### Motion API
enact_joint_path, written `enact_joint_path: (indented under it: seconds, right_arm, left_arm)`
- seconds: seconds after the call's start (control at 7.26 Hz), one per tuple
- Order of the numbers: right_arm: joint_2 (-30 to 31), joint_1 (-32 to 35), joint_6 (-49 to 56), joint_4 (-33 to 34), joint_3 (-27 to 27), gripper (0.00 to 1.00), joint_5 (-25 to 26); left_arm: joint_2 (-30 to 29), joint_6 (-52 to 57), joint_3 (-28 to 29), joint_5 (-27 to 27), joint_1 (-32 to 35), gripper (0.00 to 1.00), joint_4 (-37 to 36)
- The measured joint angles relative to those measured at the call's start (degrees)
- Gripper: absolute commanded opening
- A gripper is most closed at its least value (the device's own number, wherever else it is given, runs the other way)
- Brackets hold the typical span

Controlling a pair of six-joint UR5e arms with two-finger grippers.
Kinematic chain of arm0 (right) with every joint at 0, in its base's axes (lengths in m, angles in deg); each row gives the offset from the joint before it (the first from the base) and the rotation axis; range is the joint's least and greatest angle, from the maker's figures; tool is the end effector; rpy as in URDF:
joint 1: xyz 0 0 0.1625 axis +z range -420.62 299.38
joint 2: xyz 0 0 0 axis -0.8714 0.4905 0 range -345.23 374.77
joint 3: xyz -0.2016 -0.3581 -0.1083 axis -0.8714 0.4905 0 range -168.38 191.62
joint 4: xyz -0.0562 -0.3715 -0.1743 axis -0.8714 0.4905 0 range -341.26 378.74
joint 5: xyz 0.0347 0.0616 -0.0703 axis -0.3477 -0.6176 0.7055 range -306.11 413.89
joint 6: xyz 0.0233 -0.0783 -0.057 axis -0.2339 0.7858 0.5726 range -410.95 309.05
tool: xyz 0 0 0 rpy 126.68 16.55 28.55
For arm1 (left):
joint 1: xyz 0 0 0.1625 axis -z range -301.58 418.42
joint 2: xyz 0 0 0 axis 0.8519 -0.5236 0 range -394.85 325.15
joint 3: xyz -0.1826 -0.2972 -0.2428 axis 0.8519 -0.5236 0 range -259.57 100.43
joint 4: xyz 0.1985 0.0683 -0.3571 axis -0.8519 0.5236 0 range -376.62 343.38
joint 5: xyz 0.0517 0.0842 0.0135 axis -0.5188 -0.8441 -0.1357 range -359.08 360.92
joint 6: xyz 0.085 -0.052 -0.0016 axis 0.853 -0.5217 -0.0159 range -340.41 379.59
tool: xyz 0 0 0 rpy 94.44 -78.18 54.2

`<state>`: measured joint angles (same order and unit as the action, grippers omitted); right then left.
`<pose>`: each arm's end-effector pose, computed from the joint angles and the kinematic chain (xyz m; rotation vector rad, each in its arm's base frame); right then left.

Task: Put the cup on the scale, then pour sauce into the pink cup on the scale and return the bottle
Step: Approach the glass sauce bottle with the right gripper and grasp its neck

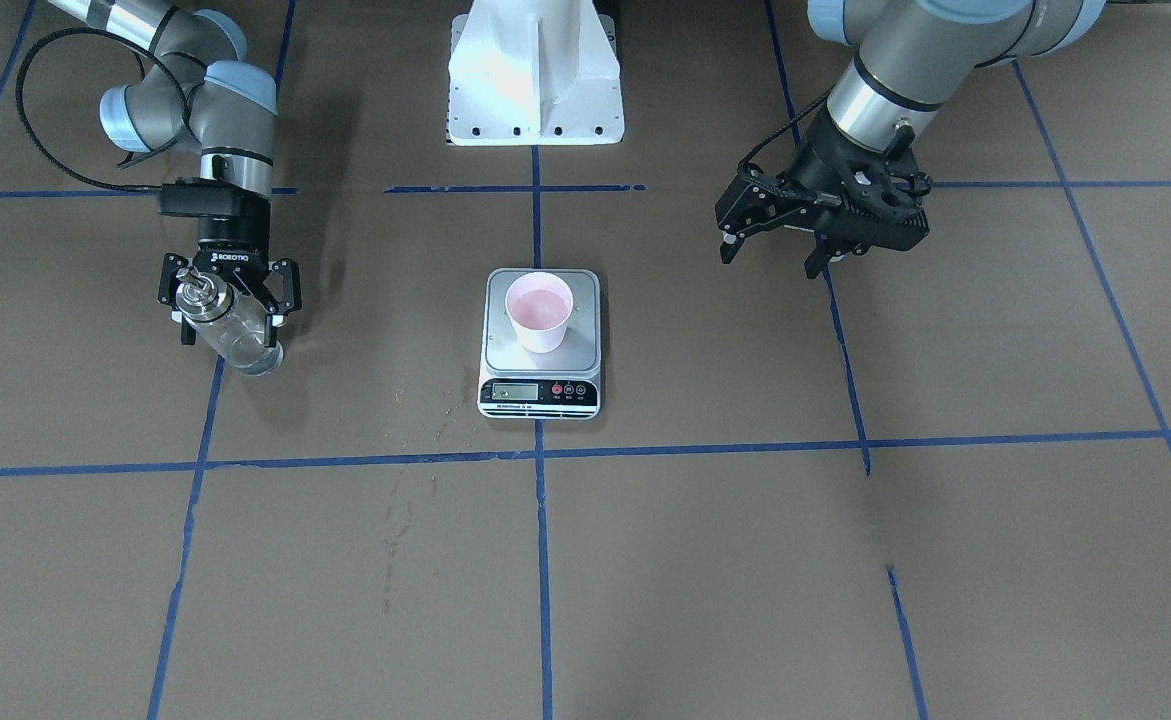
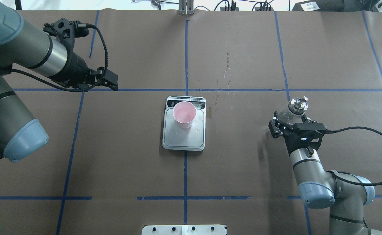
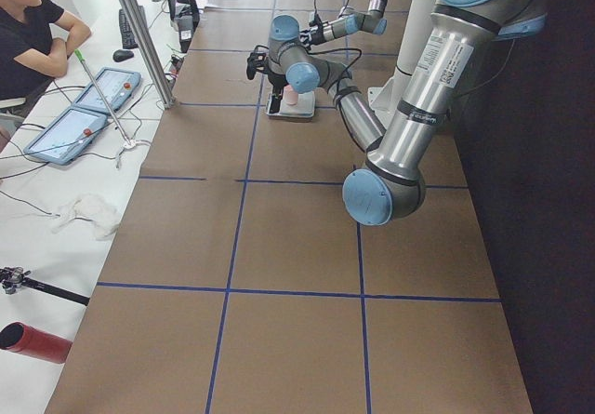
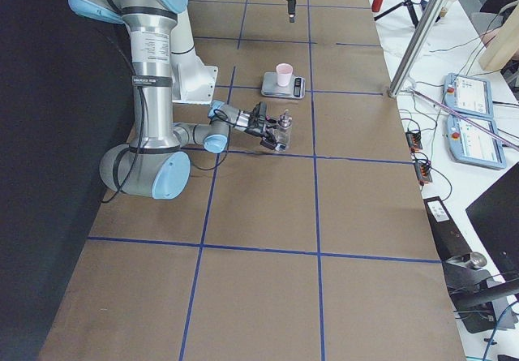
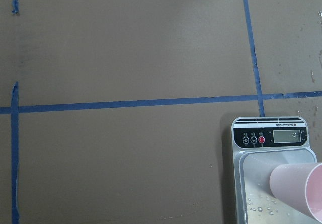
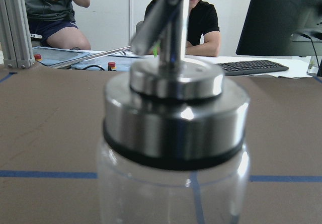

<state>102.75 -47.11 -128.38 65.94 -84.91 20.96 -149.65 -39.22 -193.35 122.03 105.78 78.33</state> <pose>-0.4425 -0.3294 0.4849 1.0879 -0.5892 0.4596 0.3230 -0.4715 0.2247 0.1868 1.0200 -0.0028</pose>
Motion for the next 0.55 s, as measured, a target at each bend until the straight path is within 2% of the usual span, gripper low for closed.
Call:
enact_joint_path:
  seconds: [0.41,0.55]
  right_arm:
    - [-0.7,0.4,2.1,-2.9,1.7,0.09,-0.3]
    - [-0.9,0.5,6.2,-7.6,3.0,0.0,-0.3]
  left_arm:
    - [0.0,-0.2,-1.2,0.0,-0.1,1.0,-1.7]
    - [0.0,-0.2,-1.4,0.1,-0.2,1.0,-1.9]
